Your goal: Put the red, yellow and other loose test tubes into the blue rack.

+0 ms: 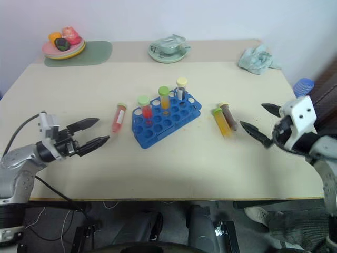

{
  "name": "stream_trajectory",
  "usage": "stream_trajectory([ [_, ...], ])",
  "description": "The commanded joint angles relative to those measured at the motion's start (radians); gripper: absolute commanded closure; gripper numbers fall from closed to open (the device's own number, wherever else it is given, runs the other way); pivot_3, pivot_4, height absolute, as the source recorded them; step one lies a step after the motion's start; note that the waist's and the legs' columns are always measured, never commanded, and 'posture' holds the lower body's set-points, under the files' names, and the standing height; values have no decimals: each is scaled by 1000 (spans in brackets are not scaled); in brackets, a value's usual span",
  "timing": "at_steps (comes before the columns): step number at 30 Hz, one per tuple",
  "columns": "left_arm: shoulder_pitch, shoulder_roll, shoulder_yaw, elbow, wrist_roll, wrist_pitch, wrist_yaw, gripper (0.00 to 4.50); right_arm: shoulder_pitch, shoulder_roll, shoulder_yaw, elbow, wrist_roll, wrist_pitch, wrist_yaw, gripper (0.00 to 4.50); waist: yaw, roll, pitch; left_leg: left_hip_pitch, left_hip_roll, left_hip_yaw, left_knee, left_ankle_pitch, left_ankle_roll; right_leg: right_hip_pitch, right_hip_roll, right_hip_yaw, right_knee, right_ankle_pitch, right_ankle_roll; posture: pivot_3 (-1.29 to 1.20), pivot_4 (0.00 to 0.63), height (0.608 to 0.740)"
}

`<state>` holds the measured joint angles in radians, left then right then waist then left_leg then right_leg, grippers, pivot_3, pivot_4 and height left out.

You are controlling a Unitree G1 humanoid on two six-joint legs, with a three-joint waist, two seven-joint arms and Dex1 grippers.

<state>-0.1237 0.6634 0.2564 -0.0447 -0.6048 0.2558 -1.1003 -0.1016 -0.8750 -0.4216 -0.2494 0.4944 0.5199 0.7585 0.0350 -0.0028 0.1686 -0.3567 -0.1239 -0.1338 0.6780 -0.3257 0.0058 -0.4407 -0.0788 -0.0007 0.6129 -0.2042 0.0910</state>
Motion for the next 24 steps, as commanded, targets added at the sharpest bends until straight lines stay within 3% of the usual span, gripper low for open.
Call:
stream_trajectory([
  [1, -35, 6, -9, -62, -45, 37, -12, 49, -118, -38, 66, 96, -9, 79, -1, 210, 2, 0, 0, 0, 0, 0, 0, 0, 0, 0, 0, 0, 0, 0, 0, 0, 150, 740],
  [6, -121, 11, -56, -109, -60, 72, -41, 49, -412, -48, 283, 363, -116, 227, -9, 210, -1, 1, 1, -1, 0, 1, 1, 0, 0, -1, 0, 0, 0, 0, 0, 0, 150, 740],
  [12, -161, 2, -89, -166, -47, 79, -18, 49, -660, 26, 417, 645, -215, 255, -3, 210, -3, 2, 2, -4, 0, 1, 0, 0, 0, -4, 0, 0, -1, 0, 0, 0, 150, 740],
  [24, -121, 6, -78, -255, -61, 105, 36, 49, -848, 142, 529, 996, -374, 109, 55, 210, -23, 3, 2, -4, 0, 1, 0, 0, 0, -4, 0, 0, 0, 0, 0, 0, 150, 740],
])
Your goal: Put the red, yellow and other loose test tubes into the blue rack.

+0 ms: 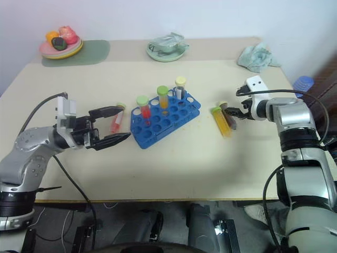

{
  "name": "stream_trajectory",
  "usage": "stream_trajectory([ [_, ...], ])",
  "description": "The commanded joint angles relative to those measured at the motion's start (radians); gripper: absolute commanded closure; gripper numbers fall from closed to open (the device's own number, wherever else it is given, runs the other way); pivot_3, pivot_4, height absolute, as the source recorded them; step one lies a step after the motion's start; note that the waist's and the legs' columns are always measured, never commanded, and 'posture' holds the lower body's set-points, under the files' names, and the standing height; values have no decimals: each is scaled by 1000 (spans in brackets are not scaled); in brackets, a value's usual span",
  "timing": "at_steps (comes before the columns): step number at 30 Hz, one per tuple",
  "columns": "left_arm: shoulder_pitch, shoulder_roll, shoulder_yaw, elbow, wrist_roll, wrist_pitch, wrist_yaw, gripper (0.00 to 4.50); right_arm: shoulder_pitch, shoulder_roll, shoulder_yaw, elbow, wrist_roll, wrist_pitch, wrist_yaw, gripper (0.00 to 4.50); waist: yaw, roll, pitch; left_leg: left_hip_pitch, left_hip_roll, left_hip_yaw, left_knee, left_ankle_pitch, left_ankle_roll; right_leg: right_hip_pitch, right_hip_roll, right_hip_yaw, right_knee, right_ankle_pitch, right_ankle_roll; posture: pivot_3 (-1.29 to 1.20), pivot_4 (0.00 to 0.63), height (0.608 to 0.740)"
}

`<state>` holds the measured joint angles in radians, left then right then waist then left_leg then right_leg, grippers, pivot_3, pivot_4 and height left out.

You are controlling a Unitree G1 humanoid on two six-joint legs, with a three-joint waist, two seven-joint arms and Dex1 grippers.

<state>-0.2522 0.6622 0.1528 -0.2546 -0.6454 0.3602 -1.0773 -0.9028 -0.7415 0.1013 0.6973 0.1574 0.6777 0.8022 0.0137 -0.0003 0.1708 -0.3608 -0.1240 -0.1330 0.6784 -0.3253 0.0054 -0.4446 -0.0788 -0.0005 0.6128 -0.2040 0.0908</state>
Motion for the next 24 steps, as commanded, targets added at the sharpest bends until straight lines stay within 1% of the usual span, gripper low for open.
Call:
stream_trajectory([
  [1, 12, 7, 27, -51, -21, 2, 16, 49, -58, 18, 10, 74, -49, -63, 12, 210, -4, 0, 0, 0, 0, 0, 0, 0, 0, 0, 0, 0, 0, 0, 0, 0, 150, 740],
  [11, 36, 9, 26, -77, -19, 4, 39, 49, -189, 102, 21, 302, -147, -151, 1, 210, -13, 1, 0, 1, 0, 0, 0, 1, -1, 0, 0, 0, 1, 0, 0, 0, 150, 740],
  [15, 46, 11, 29, -81, -20, 0, 41, 49, -268, 123, 36, 409, -196, -154, -4, 210, -22, 1, 1, 1, 0, 0, 0, 1, -1, 0, 0, 0, 1, 0, 0, 0, 150, 740],
  [19, 57, 8, 32, -90, -21, 0, 45, 49, -303, 127, 50, 471, -237, -172, 2, 210, -25, 1, 1, 1, 0, 0, 0, 1, -1, 0, 0, 0, 1, 0, 0, 0, 150, 740],
  [22, 67, 6, 34, -97, -21, -1, 49, 0, -314, 127, 52, 491, -255, -180, 12, 1031, -27, 1, 1, 1, 0, 0, 0, 1, -1, 0, 0, 0, 1, 0, 0, 0, 150, 740],
  [24, 72, 5, 35, -102, -22, -1, 52, 0, -316, 127, 55, 496, -265, -183, 26, 2094, -27, 2, 1, 1, 0, 0, 0, 1, -1, 0, 0, 0, 2, 0, 0, 0, 150, 740],
])
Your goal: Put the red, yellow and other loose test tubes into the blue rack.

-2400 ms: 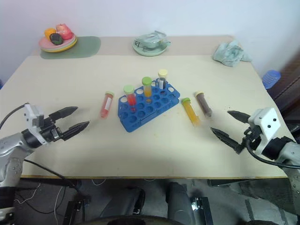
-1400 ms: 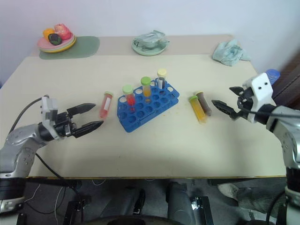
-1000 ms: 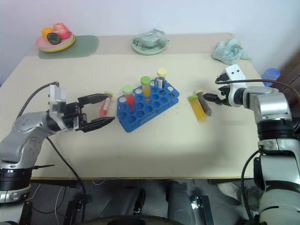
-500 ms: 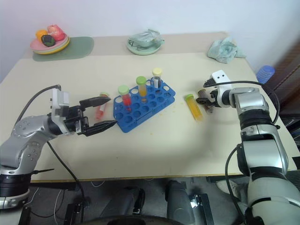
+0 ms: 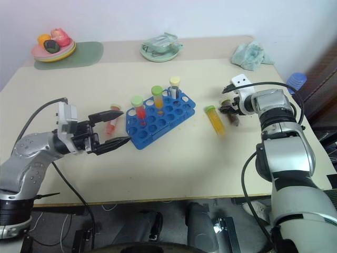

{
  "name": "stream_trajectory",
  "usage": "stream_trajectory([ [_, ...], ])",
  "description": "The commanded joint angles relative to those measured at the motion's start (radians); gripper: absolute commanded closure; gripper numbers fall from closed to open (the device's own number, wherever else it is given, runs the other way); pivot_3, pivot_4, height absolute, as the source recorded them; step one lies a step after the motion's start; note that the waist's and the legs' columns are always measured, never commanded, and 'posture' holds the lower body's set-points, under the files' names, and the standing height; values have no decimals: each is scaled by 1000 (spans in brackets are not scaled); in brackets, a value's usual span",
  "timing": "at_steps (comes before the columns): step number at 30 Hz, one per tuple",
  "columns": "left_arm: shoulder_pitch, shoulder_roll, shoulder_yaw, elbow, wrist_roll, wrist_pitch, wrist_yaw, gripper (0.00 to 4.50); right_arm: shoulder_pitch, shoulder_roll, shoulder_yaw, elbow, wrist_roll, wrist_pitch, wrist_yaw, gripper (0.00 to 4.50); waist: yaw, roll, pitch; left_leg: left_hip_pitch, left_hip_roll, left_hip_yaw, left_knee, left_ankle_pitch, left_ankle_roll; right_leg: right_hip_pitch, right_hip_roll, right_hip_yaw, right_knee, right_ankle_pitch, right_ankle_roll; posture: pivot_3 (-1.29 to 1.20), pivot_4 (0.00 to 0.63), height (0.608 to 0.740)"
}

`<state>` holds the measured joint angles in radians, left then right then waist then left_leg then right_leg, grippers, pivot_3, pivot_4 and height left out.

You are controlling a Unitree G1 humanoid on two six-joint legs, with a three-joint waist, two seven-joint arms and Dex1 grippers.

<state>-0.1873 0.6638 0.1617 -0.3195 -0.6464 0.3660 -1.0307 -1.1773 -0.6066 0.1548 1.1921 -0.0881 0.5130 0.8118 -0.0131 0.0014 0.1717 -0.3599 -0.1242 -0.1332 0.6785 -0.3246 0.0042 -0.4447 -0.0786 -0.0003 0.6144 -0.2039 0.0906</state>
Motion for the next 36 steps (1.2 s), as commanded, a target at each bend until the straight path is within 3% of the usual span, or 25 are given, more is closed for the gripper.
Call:
stream_trajectory([
  [1, 8, 4, 26, -37, -21, -7, 6, 0, -41, -8, 2, 3, -24, -19, 23, 2600, 0, 0, 0, 0, 0, 0, 0, 0, 0, 0, 0, 0, 0, 0, 0, 0, 150, 740],
  [2, 9, 3, 26, -36, -21, -8, 6, 0, -40, -8, 3, 4, -27, -20, 31, 3064, 0, 0, 0, 0, 0, 0, 0, 0, 0, 0, 0, 0, 0, 0, 0, 0, 150, 740],
  [15, 11, 0, 24, -24, -17, -20, 4, 0, -29, -18, -41, -59, -7, -45, 98, 3064, -1, 1, 1, 0, 0, 0, 0, 0, 0, 0, 0, 0, 1, 0, 0, 0, 150, 740],
  [20, 41, -9, 45, -33, -35, -7, 22, 0, 95, -53, -137, -412, 144, -22, 263, 3064, 1, 5, 3, 0, 0, 0, -1, 0, 0, -1, 0, 0, 0, 0, 0, 0, 150, 740],
  [22, 63, -14, 52, -21, -29, -19, 22, 0, 221, -38, -206, -699, 268, 68, 296, 3064, 2, 5, 3, -1, 0, 0, -1, 0, 0, -1, 0, 0, 0, 0, 0, 0, 150, 740],
  [25, 78, -20, 51, -1, -18, -34, 21, 0, 408, 66, -279, -1073, 403, 98, 212, 3064, 3, 5, 3, -1, 0, -2, -2, 0, 0, -1, 1, 0, -1, 0, 0, 0, 150, 740],
  [28, 63, -27, 49, 15, -16, -41, 24, 0, 515, 225, -295, -1191, 405, -44, 55, 3064, 1, 5, 3, 0, 0, 0, 0, 0, -1, -1, 1, 1, 1, 0, 0, 0, 150, 740],
  [32, 47, -30, 47, 36, -19, -45, 22, 0, 569, 442, -294, -1127, 394, -303, -86, 3064, 1, 5, 3, 3, 0, 0, 0, 1, -2, 1, 1, 1, 4, 1, -1, 0, 150, 740],
  [36, 45, -28, 50, 51, -21, -47, 13, 0, 547, 555, -289, -915, 333, -587, -191, 3064, -1, 5, 3, 3, 0, 0, 0, 1, -2, 0, 1, 1, 4, 1, -1, 0, 150, 740],
])
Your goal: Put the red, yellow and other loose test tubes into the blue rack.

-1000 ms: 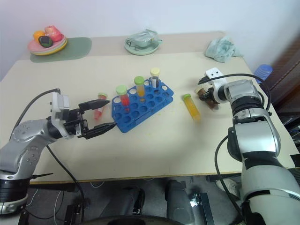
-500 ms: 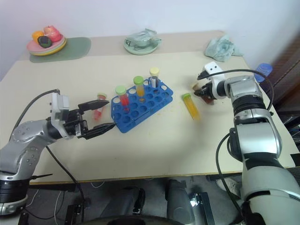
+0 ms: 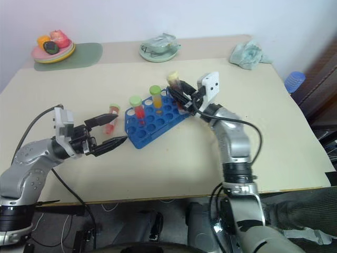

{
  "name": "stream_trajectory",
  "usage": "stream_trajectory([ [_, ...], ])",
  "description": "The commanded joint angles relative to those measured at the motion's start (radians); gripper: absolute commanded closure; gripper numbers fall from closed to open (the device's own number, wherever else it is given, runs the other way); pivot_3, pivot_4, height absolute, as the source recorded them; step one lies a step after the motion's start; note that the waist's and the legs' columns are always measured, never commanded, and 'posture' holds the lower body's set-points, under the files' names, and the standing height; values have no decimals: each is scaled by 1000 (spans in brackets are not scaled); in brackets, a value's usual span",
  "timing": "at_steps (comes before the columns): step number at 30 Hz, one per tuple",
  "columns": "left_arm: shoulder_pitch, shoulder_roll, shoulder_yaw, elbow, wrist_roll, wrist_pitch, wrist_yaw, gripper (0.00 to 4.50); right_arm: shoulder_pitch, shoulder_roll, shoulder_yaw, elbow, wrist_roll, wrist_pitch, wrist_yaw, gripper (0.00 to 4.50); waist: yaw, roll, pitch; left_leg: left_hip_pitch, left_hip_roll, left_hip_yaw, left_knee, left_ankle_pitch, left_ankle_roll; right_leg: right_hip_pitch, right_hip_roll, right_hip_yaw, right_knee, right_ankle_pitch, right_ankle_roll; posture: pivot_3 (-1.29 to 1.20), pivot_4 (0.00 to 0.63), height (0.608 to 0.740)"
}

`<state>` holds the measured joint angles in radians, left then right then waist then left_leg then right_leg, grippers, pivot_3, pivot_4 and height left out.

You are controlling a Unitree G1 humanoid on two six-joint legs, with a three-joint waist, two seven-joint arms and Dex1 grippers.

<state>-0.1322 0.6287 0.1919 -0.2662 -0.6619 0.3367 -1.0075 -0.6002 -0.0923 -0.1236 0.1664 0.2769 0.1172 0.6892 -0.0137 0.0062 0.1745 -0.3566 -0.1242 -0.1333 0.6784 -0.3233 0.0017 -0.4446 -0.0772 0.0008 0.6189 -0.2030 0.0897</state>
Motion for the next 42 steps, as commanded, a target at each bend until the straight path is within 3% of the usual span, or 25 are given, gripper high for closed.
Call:
stream_trajectory([
  [1, -11, 6, 21, -6, -9, -15, -7, 0, -40, 58, -15, 179, -39, -275, -80, 3064, -1, 0, 0, 0, 0, 0, 0, 0, 0, 0, 0, 0, 0, 0, 0, 0, 150, 740],
  [8, -1, 11, 36, -30, -26, 2, 7, 0, -127, 98, -68, 523, -13, -587, -116, 3064, -5, 1, 0, 0, 0, 0, 0, 0, 0, 0, 1, 0, 0, 0, 0, 0, 150, 740],
  [14, 16, 24, 58, -56, -36, 18, 18, 0, -189, 106, -115, 715, 18, -699, -120, 3064, -9, 1, 0, 0, 1, 0, -1, 1, -1, 0, 1, 1, 0, 0, 0, 0, 150, 740],
  [42, 54, 34, 76, -116, -51, 38, 66, 0, -209, 153, -122, 1015, -35, -915, -167, 3064, -29, 0, -1, 3, 1, 0, -1, 1, -2, 1, 2, 2, 2, 0, -1, 0, 150, 740],
])
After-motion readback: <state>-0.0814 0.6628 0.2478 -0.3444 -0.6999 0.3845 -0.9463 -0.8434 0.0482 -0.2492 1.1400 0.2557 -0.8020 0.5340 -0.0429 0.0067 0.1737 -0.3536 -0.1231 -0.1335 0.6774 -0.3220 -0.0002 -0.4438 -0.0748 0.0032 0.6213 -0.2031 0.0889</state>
